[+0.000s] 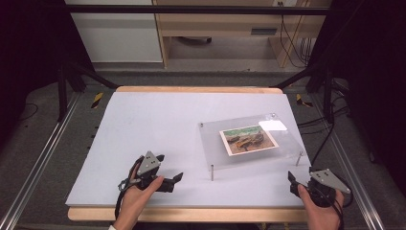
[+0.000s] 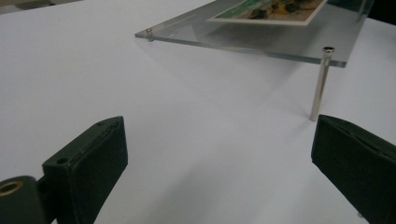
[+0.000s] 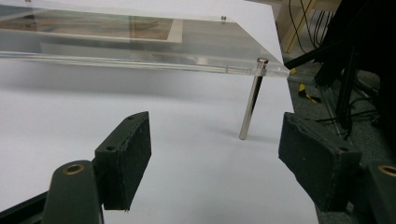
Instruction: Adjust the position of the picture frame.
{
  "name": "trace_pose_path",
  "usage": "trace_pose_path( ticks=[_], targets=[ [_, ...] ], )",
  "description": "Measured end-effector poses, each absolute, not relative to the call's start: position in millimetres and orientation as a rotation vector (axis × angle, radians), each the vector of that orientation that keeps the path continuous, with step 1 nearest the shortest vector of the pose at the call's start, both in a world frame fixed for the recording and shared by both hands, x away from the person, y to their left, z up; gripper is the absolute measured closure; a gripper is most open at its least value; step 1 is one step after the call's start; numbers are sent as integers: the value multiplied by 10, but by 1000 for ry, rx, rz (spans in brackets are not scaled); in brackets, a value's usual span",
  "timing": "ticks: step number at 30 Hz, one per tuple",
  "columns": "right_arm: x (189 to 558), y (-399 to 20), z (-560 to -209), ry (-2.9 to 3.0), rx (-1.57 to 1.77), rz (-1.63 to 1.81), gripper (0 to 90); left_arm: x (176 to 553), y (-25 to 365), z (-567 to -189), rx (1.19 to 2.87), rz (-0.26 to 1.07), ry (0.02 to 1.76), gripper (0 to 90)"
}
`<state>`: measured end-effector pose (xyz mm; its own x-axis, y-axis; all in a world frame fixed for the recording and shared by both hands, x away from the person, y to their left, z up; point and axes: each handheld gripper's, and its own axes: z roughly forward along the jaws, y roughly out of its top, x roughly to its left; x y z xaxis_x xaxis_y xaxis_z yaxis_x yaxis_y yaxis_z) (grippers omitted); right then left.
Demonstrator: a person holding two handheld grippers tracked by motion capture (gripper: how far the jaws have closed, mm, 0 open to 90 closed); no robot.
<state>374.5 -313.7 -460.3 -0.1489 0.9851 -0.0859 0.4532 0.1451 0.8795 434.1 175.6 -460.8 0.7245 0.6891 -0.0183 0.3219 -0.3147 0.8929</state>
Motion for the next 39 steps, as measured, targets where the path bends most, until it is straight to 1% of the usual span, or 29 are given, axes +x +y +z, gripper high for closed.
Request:
trace_pose_path(
  ticks=[2,4,5,6,8,10,13,15,18,19,20,22,24,25,28,32,37,38,39],
  targets=[
    [3773,-3135,-4603,1718,1389,943,269,4325,1725,-4614,1932,432,765,44],
    [3788,-3122,-4592,1703,1396,1015,272,4309,1701,-4617,1938,403,749,48],
    [3795,-3113,-4589,1694,1393,1037,272,4309,1701,-4617,1938,403,749,58],
    [3810,-3101,-4586,1689,1391,1047,272,4286,1680,-4595,1940,357,738,75],
    [3824,-3100,-4581,1683,1398,1065,273,4274,1670,-4579,1932,341,731,87],
    [3899,-3121,-4535,1643,1415,1086,273,4249,1634,-4542,1927,289,710,86],
    [4101,-3185,-4488,1667,1410,1047,308,4219,1579,-4506,1931,242,666,90],
    [4226,-3225,-4442,1695,1406,1004,337,4211,1556,-4496,1940,256,649,99],
    [4213,-3248,-4383,1702,1370,955,353,4173,1501,-4493,1940,281,634,99],
    [4180,-3256,-4383,1688,1360,943,353,4146,1491,-4492,1948,316,634,99],
    [4070,-3286,-4440,1655,1365,952,345,4120,1487,-4491,1948,352,636,100],
    [4011,-3287,-4469,1638,1409,1000,332,4134,1484,-4504,1932,371,648,99],
    [3970,-3264,-4479,1650,1404,994,324,4140,1500,-4542,1903,392,700,99],
    [3962,-3266,-4501,1645,1408,979,335,4130,1515,-4564,1898,386,717,100],
    [3963,-3301,-4558,1645,1419,959,375,4114,1506,-4589,1925,441,724,113],
    [3981,-3362,-4609,1646,1457,937,415,4137,1496,-4561,1877,406,748,143],
    [4143,-3428,-4623,1654,1461,990,514,4135,1472,-4560,1869,376,749,213],
    [4168,-3437,-4612,1657,1466,1003,506,4126,1460,-4555,1864,372,748,222],
    [4174,-3453,-4604,1654,1469,993,516,4126,1460,-4555,1864,372,748,224]
  ],
)
